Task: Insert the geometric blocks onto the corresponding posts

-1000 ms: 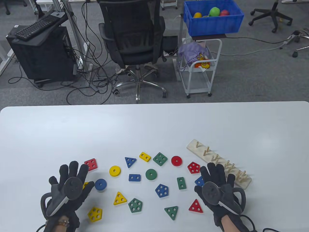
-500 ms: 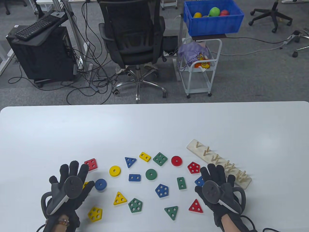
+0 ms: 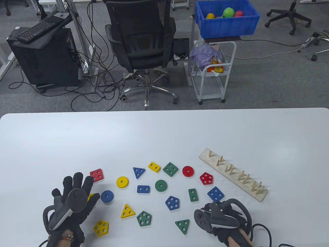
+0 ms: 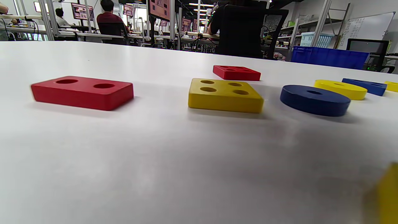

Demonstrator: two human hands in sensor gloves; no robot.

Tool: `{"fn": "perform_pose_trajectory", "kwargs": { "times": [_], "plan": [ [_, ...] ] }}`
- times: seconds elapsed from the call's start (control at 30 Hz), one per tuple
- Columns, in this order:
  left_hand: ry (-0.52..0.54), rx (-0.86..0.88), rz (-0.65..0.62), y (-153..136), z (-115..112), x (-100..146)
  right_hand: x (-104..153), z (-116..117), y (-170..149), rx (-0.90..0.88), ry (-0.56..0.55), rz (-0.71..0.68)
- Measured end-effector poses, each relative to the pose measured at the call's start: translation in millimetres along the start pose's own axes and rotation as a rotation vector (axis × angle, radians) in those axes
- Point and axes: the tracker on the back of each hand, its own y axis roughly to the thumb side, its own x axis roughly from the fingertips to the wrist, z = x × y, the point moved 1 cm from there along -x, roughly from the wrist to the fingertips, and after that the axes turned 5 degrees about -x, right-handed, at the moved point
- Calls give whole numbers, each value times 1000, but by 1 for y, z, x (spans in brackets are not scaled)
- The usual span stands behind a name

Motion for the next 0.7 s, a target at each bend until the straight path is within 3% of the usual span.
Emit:
{"fn": "perform_pose_trajectory", "kwargs": {
  "times": [0.27, 0.4, 0.53, 0.7],
  "plan": [
    [-6, -4, -5, 1, -1, -1, 2, 2, 5, 22, -89, -24],
    [0, 5, -5, 0, 1, 0, 6, -10, -5, -25, -163, 7],
    [2, 8, 0, -1, 2, 0, 4, -45, -49, -149, -301, 170],
    [-2, 2, -2, -1, 2, 1, -19, -62, -105, -141, -253, 464]
  ]
}}
